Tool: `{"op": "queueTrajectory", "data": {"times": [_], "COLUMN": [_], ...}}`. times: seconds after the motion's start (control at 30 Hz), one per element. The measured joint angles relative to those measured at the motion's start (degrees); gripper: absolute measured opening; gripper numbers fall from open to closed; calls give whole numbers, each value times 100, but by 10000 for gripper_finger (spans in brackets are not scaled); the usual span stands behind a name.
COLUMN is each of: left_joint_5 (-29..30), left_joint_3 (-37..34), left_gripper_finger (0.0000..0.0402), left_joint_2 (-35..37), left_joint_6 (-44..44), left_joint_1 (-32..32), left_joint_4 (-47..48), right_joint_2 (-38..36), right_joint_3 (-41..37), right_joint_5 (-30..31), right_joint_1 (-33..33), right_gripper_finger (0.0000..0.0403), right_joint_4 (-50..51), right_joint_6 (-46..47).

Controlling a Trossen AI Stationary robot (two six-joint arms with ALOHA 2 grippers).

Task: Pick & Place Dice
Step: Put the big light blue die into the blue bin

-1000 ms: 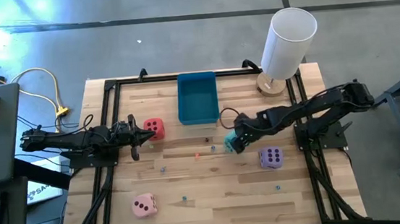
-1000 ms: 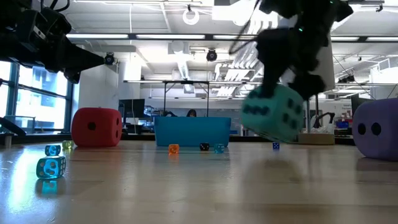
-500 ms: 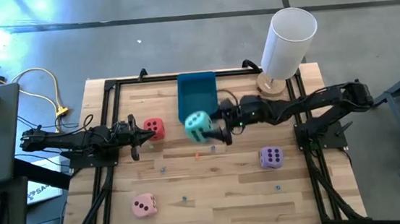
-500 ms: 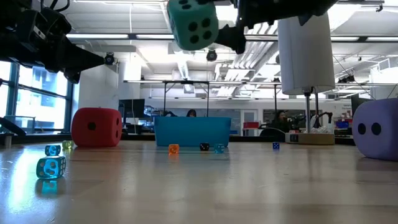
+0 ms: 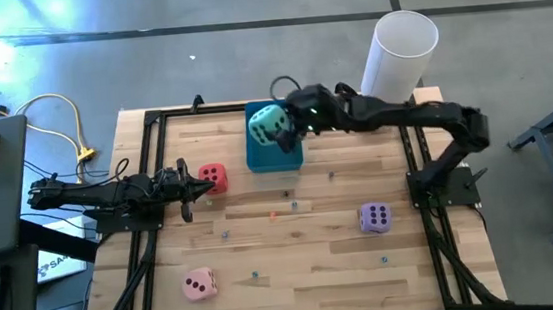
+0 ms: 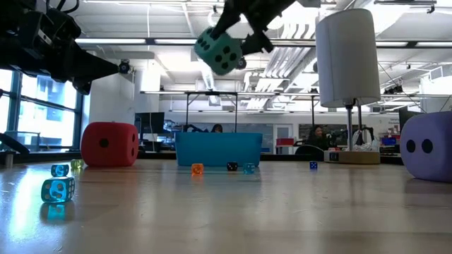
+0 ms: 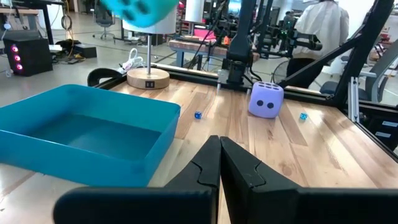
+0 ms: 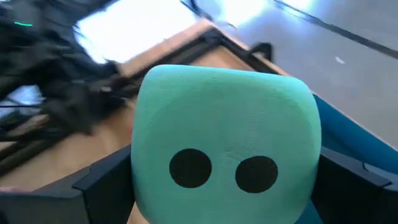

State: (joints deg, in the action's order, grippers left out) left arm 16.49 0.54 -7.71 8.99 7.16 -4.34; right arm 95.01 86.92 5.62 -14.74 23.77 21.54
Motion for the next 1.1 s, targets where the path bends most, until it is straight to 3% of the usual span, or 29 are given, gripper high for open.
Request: {"op": "queueTrajectory", "data": {"times": [0.17, 0.4, 0.67, 1.1], "left_joint_5": [0, 0, -7, -23], "left_joint_3": [0, 0, 0, 0], "left_gripper_finger": [0, 0, 0, 0], "left_joint_2": [-1, -1, 0, -2], "left_joint_6": [0, 0, 0, 2], "left_joint_1": [-2, 0, -1, 0], "left_joint_4": [0, 2, 0, 2], "right_joint_2": [829, 1457, 1698, 1696], "right_joint_3": [831, 931, 929, 803], "right_joint_5": [-18, -326, -571, -176], "right_joint_1": [-376, -845, -1038, -1006], "right_gripper_finger": [378, 378, 378, 396], "right_joint_4": [743, 835, 813, 775], "right_joint_6": [76, 111, 67, -380]}}
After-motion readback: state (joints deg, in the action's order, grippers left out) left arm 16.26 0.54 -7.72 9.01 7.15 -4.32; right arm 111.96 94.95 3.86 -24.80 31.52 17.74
